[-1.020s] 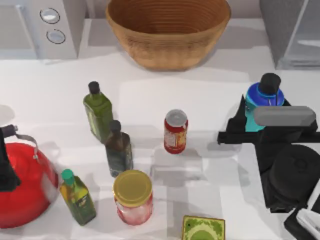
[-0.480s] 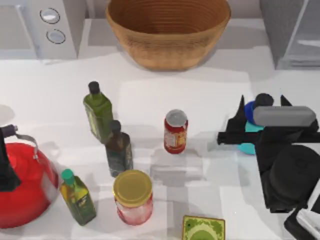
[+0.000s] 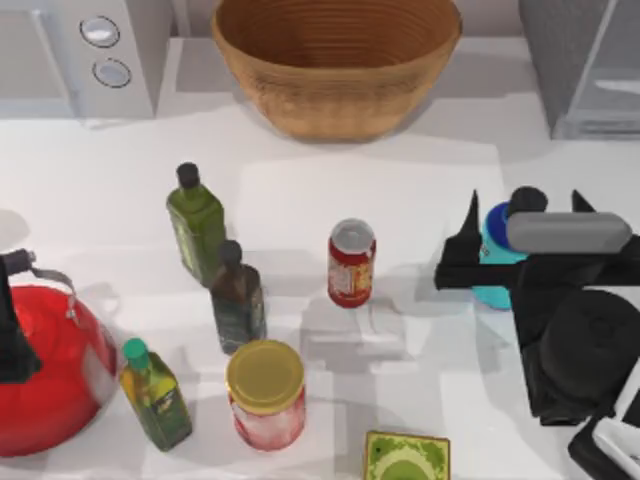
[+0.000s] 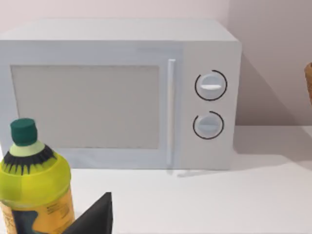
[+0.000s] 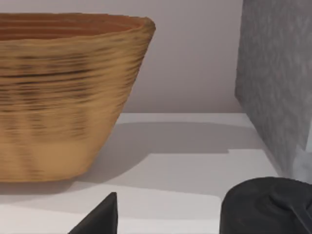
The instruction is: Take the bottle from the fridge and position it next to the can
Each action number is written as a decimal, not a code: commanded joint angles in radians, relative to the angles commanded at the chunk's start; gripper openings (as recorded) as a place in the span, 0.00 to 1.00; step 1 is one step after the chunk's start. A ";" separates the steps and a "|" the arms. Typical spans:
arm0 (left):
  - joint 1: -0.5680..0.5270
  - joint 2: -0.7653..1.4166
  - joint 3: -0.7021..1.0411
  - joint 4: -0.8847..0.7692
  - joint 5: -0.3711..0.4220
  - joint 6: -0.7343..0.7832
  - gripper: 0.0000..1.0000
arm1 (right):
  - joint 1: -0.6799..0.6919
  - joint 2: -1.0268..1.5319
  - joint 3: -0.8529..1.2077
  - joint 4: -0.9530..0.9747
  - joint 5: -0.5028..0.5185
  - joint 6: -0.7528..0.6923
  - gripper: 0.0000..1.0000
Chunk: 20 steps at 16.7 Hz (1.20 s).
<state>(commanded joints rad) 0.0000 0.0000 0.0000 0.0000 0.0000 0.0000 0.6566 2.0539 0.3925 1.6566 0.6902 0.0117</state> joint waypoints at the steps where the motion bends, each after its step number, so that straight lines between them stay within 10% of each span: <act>1: 0.000 0.000 0.000 0.000 0.000 0.000 1.00 | 0.000 0.000 0.000 0.000 0.000 0.000 1.00; 20: 0.000 0.000 0.000 0.000 0.000 0.000 1.00 | -0.009 -0.302 -0.105 -0.137 -0.024 0.001 1.00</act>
<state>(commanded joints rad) 0.0000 0.0000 0.0000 0.0000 0.0000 0.0000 0.6474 1.7523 0.2877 1.5197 0.6659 0.0123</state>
